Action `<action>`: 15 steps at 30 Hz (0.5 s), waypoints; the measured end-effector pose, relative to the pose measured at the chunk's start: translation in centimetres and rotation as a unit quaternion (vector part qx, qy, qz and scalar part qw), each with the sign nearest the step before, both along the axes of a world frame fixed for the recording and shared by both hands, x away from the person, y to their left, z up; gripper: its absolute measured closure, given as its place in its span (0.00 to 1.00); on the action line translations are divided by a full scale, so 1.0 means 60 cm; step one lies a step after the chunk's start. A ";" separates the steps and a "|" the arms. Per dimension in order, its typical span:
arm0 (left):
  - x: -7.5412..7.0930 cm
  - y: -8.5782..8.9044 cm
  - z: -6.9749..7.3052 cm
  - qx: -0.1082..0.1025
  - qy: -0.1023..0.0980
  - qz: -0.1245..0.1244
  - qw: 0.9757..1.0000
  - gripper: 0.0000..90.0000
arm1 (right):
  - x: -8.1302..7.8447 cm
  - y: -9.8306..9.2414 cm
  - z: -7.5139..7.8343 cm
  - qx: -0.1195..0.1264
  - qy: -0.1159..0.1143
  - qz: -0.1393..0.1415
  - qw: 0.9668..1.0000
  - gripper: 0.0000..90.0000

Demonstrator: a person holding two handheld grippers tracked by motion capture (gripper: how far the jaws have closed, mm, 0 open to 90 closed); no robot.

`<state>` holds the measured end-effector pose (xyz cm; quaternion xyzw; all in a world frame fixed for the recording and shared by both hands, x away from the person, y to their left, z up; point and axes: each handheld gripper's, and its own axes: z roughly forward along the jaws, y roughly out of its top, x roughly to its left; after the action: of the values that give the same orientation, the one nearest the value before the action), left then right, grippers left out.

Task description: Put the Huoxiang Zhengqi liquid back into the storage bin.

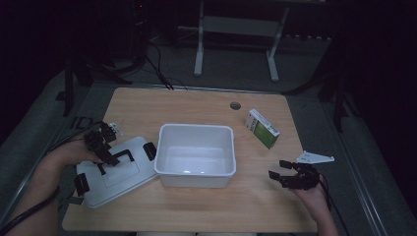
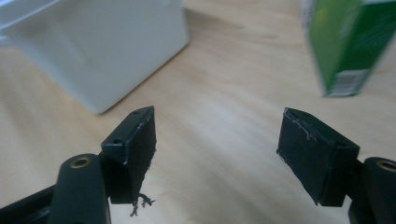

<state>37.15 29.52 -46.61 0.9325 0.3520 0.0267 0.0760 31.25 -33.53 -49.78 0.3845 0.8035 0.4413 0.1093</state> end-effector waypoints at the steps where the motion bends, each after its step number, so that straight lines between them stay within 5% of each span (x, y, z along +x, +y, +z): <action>1: -0.001 0.001 -0.001 0.003 0.001 -0.001 1.000 0.30 | 0.012 -0.004 0.009 -0.004 0.000 -0.005 1.000 0.30; 15: 0.000 0.004 -0.007 -0.003 0.012 0.003 1.000 0.30 | 0.120 -0.012 0.050 -0.070 0.006 -0.037 0.997 0.32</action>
<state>37.16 29.78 -47.05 0.9315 0.3558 0.0150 0.0744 38.47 -34.23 -46.80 0.4081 0.8181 0.3773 0.1477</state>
